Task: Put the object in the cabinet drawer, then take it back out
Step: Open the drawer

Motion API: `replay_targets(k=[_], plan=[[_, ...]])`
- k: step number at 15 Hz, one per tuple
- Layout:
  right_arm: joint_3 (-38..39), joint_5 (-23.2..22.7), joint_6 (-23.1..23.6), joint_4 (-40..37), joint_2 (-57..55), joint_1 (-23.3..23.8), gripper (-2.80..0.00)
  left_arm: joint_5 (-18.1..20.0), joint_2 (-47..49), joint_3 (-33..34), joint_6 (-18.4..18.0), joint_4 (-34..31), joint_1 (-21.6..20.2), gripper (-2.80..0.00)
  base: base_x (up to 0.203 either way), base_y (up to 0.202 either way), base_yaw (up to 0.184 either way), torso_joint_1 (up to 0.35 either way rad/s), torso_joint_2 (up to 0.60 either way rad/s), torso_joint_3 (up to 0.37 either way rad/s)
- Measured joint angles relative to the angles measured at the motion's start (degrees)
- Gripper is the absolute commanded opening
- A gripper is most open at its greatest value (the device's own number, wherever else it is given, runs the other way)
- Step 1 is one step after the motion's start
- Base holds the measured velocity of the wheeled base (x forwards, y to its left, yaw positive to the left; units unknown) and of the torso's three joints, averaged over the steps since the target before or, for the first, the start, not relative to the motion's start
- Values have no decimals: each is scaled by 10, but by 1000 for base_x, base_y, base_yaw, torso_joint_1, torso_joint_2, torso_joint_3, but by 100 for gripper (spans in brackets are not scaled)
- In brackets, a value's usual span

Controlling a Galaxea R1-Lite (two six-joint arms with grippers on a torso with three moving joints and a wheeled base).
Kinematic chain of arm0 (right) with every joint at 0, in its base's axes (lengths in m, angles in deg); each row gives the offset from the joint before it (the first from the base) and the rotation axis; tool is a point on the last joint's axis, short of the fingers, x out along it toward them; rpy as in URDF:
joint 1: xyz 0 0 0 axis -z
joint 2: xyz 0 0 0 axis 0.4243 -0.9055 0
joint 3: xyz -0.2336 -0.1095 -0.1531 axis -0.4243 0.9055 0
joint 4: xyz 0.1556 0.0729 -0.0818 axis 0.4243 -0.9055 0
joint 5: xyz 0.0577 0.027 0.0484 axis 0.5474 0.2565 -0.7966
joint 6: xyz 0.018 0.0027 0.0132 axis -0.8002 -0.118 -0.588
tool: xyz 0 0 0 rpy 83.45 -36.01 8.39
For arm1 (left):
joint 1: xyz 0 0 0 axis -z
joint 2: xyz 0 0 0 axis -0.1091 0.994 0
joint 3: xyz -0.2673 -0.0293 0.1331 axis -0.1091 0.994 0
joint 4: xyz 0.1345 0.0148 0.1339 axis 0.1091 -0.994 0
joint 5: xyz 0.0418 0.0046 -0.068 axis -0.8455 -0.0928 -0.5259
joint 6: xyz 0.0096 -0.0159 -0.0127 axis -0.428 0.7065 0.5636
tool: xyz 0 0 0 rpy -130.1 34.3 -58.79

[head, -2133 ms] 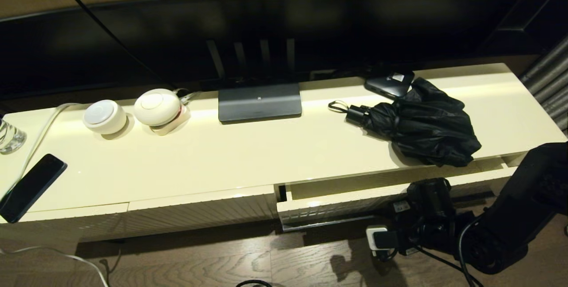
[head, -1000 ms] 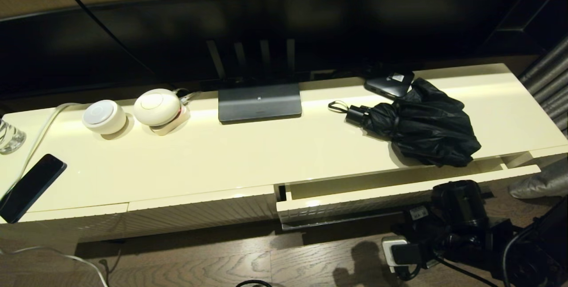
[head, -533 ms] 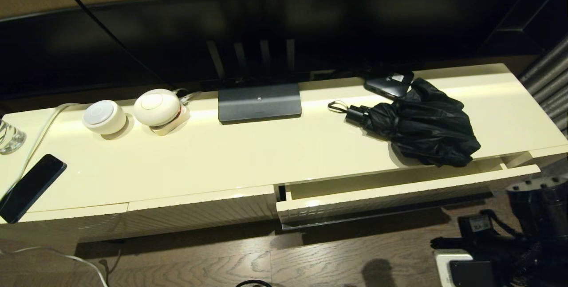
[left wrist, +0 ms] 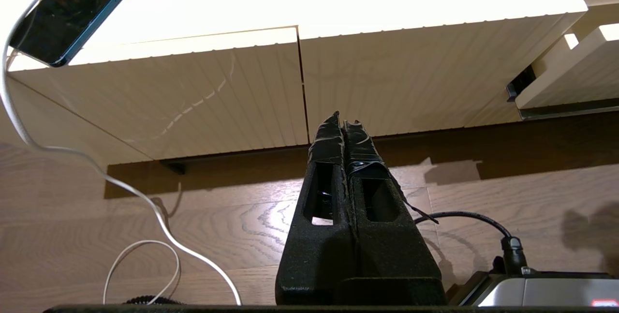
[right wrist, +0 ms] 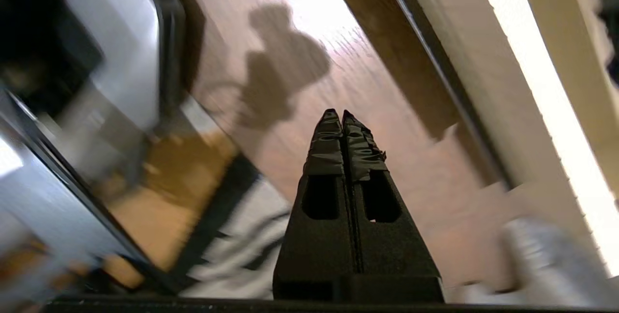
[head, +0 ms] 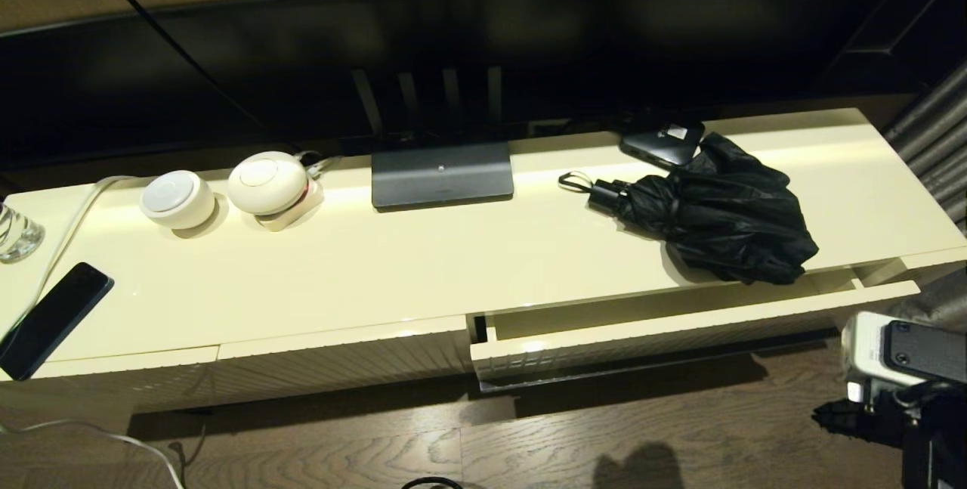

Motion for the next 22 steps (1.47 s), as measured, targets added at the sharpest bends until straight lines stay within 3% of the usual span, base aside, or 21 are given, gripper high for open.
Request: replay_targets(k=[6, 10, 13, 16, 22], plan=[[-61, -22, -181, -31, -51, -4, -280, 0, 0, 0, 0, 0, 0, -280, 0, 0, 0, 0, 0, 0], [-119, -20, -352, -29, -133, -11, -280, 0, 0, 0, 0, 0, 0, -280, 0, 0, 0, 0, 0, 0], [-151, -3, -442, -28, -180, -12, -280, 0, 0, 0, 0, 0, 0, -280, 0, 0, 0, 0, 0, 0], [-168, 16, -481, -25, -213, -12, -280, 0, 0, 0, 0, 0, 0, -280, 0, 0, 0, 0, 0, 0], [-192, 31, -493, -6, -249, -7, -280, 0, 0, 0, 0, 0, 0, -280, 0, 0, 0, 0, 0, 0]])
